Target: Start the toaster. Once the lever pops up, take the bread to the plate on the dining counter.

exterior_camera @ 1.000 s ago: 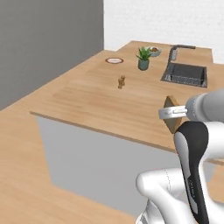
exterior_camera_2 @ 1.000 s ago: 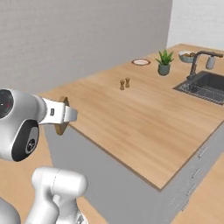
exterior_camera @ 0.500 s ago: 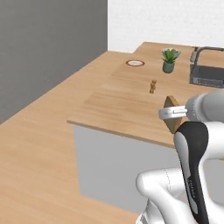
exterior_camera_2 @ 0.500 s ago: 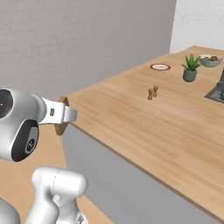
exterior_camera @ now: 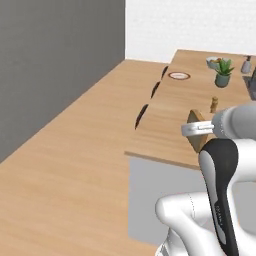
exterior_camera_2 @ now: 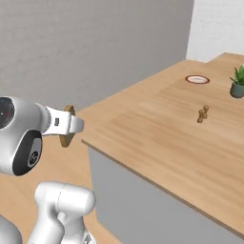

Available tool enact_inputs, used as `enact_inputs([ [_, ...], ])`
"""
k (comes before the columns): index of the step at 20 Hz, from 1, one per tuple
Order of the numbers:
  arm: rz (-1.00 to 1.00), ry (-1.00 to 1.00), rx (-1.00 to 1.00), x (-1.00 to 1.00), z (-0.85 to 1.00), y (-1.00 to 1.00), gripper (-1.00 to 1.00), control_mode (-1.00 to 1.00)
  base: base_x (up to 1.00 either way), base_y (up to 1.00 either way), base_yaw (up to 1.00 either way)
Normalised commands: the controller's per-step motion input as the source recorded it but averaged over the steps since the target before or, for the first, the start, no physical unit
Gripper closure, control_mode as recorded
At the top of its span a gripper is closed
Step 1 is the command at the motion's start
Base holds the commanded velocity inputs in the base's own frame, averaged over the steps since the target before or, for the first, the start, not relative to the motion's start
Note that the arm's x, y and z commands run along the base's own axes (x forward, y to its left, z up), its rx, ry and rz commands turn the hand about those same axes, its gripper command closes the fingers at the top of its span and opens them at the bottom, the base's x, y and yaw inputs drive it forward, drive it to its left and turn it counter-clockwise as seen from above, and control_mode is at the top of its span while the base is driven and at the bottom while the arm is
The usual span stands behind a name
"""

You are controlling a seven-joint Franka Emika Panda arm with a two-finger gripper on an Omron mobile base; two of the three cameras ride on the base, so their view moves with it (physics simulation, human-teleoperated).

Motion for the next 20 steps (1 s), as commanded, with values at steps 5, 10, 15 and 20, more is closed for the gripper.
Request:
enact_inputs([
  [5, 0.0, 0.0, 0.0, 0.0, 0.0, 0.0, 1.0, 1.0, 0.46, 1.0, -0.25],
  [10, 0.0, 0.0, 0.0, 0.0, 0.0, 0.0, 1.0, 1.0, 0.39, 1.0, -0.43],
  [15, 0.0, 0.0, 0.0, 0.0, 0.0, 0.0, 1.0, 1.0, 0.44, 1.0, -0.48],
  [20, 0.0, 0.0, 0.0, 0.0, 0.0, 0.0, 1.0, 1.0, 0.4, 1.0, -0.53],
])
